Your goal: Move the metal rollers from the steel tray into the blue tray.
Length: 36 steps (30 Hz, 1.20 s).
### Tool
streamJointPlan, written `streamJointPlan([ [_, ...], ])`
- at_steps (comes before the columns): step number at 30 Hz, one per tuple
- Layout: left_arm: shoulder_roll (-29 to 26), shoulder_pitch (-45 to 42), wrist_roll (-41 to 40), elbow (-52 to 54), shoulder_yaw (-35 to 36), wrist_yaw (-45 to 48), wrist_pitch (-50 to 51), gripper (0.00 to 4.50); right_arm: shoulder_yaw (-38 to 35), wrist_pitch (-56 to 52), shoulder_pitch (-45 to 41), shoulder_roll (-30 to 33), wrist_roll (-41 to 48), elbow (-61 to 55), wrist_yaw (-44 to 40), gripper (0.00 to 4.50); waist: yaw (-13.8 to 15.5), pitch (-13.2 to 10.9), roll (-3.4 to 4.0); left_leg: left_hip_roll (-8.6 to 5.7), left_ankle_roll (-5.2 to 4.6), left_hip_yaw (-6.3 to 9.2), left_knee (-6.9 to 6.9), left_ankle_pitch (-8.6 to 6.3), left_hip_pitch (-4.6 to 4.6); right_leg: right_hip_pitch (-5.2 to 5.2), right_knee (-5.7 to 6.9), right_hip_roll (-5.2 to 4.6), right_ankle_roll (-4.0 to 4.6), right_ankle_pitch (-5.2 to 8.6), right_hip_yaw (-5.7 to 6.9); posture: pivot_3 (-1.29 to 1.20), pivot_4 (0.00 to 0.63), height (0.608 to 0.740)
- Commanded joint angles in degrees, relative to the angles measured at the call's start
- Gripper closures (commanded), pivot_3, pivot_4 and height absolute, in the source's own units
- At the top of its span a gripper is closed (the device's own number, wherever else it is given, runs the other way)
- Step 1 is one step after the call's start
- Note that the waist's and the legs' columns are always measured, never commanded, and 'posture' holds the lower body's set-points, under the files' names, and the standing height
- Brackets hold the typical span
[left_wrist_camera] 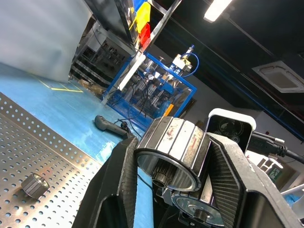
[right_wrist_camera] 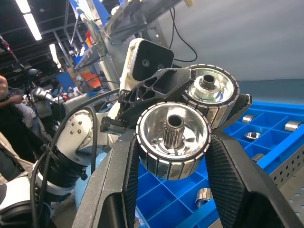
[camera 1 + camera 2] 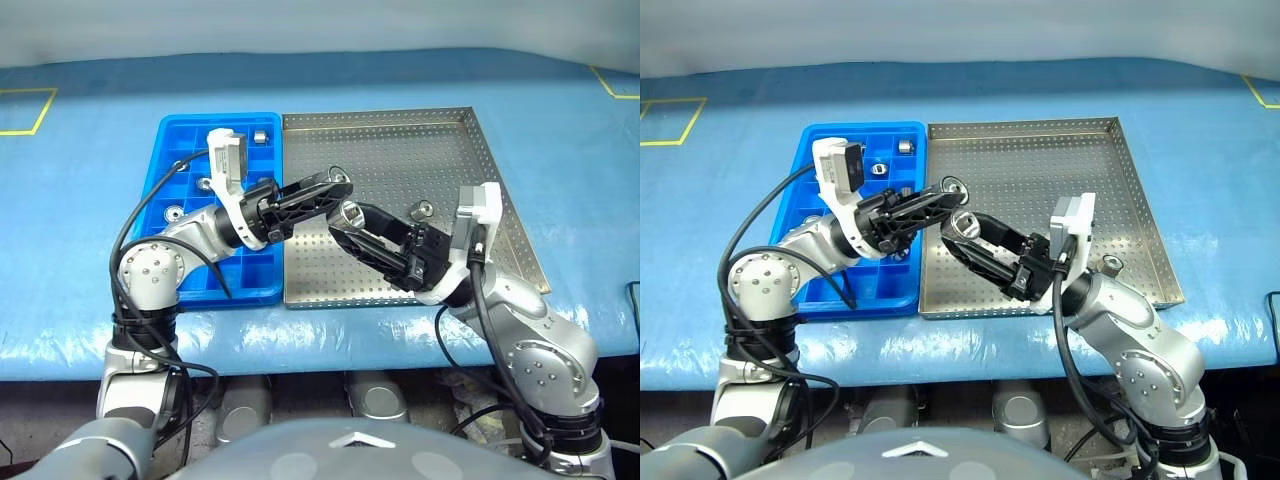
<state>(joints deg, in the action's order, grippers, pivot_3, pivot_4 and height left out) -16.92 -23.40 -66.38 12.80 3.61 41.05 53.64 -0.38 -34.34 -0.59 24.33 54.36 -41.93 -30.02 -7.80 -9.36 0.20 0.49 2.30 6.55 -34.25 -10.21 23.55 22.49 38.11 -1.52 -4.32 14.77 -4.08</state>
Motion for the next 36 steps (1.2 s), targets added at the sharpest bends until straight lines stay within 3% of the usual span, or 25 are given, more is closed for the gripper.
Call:
streamJointPlan([
  [1,0.49,0.13,0.54,0.62,-1.08,-1.09,0.51,2.64,0.33,1.83,-0.41,-0.54,0.76,-2.36,-0.59,2.81,0.01,0.00,0.00,0.00,0.00,0.00,0.00,0.00,0.00,0.00,0.00,0.00,0.00,0.00,0.00,-0.19,0.150,0.740],
  [4,1.15,-0.21,0.51,0.14,-0.70,-3.01,0.53,2.64,0.53,1.94,-0.42,-0.11,-0.50,-2.37,-0.54,2.81,0.03,0.00,0.00,0.00,0.00,0.00,0.00,0.00,0.00,0.00,0.00,0.00,0.00,0.00,0.00,-0.19,0.150,0.740],
  [11,5.69,-2.69,1.98,-2.55,1.36,-18.01,1.60,2.64,9.96,-0.51,-3.30,13.48,-31.11,-1.84,8.58,2.81,0.29,-0.01,-0.02,-0.03,0.01,-0.02,-0.12,0.00,0.01,0.00,0.00,0.00,-0.04,-0.03,-0.04,-0.19,0.150,0.740],
  [19,10.18,-3.61,0.56,-3.36,4.55,-28.23,2.05,2.64,15.33,-2.90,-4.98,16.78,-46.46,-1.61,12.79,2.81,0.43,-0.01,-0.03,-0.03,0.01,-0.05,-0.08,0.01,0.03,0.02,-0.05,0.01,-0.01,-0.01,-0.09,-0.19,0.150,0.740],
  [22,9.25,-4.46,1.58,-2.84,6.27,-29.84,1.49,2.64,14.79,-3.57,-4.90,14.83,-47.71,-1.58,13.13,2.81,0.62,-0.02,-0.05,-0.03,0.02,-0.04,-0.13,0.01,0.05,0.01,-0.05,0.01,-0.01,-0.01,-0.08,-0.19,0.150,0.740],
  [26,-2.85,-2.62,10.07,4.99,3.13,-21.61,-1.06,2.64,9.19,-4.26,-3.88,6.67,-38.56,-4.63,11.24,2.81,0.01,-0.05,-0.08,0.03,0.02,-0.03,-0.03,0.01,0.02,0.05,0.01,0.09,0.02,0.00,-0.10,-0.17,0.150,0.740],
  [31,-19.51,3.57,17.53,12.24,2.09,-18.23,1.07,2.64,2.88,-4.14,-4.18,-0.53,-31.16,-5.85,11.37,2.81,-0.08,-0.05,-0.08,0.08,0.04,-0.05,0.13,-0.01,-0.02,0.08,-0.01,0.07,0.16,0.06,-0.11,-0.14,0.150,0.740],
  [34,-30.67,11.85,20.80,18.68,3.70,-12.39,0.44,2.64,1.24,-5.00,-4.74,-1.63,-28.24,-5.83,10.50,2.81,0.22,-0.08,-0.13,0.10,0.09,-0.06,0.17,-0.04,0.01,0.13,-0.03,0.06,0.19,0.09,-0.10,-0.09,0.150,0.740],
  [36,-34.64,15.47,21.91,19.92,6.83,-10.93,-0.14,2.64,1.25,-5.21,-5.03,-1.33,-27.55,-5.47,9.99,2.81,0.81,-0.09,-0.14,0.12,0.11,-0.05,0.20,-0.05,0.02,0.15,-0.03,0.06,0.25,0.12,-0.07,-0.07,0.150,0.740],
])
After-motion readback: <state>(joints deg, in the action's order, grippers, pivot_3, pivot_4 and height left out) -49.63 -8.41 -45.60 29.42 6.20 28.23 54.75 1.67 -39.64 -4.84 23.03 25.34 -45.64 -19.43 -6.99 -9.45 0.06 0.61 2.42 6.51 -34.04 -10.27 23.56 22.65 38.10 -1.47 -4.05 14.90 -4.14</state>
